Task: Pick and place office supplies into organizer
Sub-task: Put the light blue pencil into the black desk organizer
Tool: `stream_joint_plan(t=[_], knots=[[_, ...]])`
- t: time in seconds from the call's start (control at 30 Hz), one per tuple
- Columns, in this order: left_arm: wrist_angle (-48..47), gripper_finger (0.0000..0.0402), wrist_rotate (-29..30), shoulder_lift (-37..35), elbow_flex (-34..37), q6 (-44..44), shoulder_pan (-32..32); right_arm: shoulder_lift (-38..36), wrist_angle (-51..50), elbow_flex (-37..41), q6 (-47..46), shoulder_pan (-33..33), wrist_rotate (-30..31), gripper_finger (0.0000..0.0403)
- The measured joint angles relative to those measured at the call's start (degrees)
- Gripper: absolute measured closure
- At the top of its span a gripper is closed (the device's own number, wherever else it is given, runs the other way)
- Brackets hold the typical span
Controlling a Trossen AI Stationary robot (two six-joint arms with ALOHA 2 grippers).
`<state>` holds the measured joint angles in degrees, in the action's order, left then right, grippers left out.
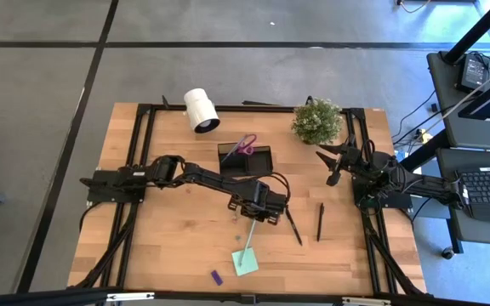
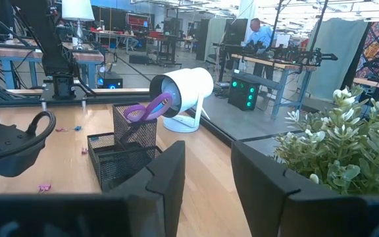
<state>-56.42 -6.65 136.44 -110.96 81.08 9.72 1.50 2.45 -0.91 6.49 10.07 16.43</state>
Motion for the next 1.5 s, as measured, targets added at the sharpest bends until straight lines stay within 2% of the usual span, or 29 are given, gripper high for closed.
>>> stream_joint_plan(t=[0.37,0.73,1.13,1.5], knots=[[0.0,0.0325,-1.6,0.0,0.0,0.6,0.4,0.0,0.0,0.0,0.0,0.0,0.0,0.0274],[-0.1,0.0343,1.1,0.0,0.0,0.8,0.6,0.0,0.0,0.0,0.0,0.0,0.0,0.0274],[-0.2,0.0387,3.6,0.0,0.0,0.8,1.0,0.0,0.0,0.0,-0.1,0.0,0.0,0.0274],[-0.4,0.0388,4.1,0.0,-0.7,-2.1,0.9,0.0,0.0,0.0,0.0,0.0,0.0,0.0274]])
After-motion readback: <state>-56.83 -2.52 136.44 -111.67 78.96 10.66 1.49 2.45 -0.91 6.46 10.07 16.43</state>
